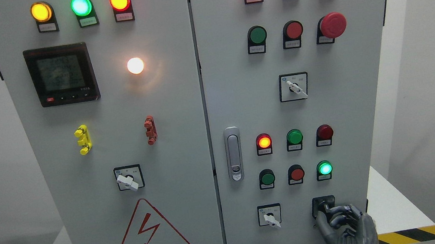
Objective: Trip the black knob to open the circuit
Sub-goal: 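Open the right hand fingers off the black knob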
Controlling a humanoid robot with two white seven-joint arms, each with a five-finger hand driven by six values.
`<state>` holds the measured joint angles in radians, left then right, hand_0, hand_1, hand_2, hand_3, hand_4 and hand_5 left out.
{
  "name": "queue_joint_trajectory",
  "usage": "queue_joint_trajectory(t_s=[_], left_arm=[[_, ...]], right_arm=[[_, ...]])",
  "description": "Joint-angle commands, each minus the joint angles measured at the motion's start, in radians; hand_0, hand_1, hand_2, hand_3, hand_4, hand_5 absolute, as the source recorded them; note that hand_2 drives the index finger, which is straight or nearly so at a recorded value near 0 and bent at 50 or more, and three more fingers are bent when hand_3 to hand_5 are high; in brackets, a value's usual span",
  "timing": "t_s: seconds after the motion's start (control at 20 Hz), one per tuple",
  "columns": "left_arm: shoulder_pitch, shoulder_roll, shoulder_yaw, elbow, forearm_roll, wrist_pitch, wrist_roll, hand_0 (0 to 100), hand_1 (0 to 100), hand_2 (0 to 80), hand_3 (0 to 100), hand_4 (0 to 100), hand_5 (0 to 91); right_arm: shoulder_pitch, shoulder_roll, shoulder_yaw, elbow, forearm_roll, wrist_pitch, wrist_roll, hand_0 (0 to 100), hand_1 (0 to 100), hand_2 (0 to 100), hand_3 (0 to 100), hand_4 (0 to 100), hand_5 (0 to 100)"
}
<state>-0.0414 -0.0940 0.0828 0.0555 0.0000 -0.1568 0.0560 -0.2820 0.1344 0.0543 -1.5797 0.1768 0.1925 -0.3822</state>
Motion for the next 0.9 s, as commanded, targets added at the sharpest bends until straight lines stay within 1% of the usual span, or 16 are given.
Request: queue_joint_trajectory(t_s=[0.0,0.3,0.85], left_arm=[[0.000,-0.001,0.000,0.001,-0.031,0.000,-0.001,12,39,0.0,0,0,0.0],[0.000,0.000,0.000,0.000,-0.031,0.000,-0.001,12,39,0.0,0,0,0.0],[0.000,0.000,0.000,0.000,-0.031,0.000,-0.001,12,39,0.0,0,0,0.0]], right_arm=[[0.006,-0.001,0.001,0.000,0.027,-0.001,-0.001,34,87,44,79,76,88],[0.010,-0.002,0.001,0.001,0.070,-0.008,-0.001,34,88,42,77,76,87],[0.012,-0.002,0.001,0.014,0.072,-0.008,-0.001,34,88,41,75,75,86]])
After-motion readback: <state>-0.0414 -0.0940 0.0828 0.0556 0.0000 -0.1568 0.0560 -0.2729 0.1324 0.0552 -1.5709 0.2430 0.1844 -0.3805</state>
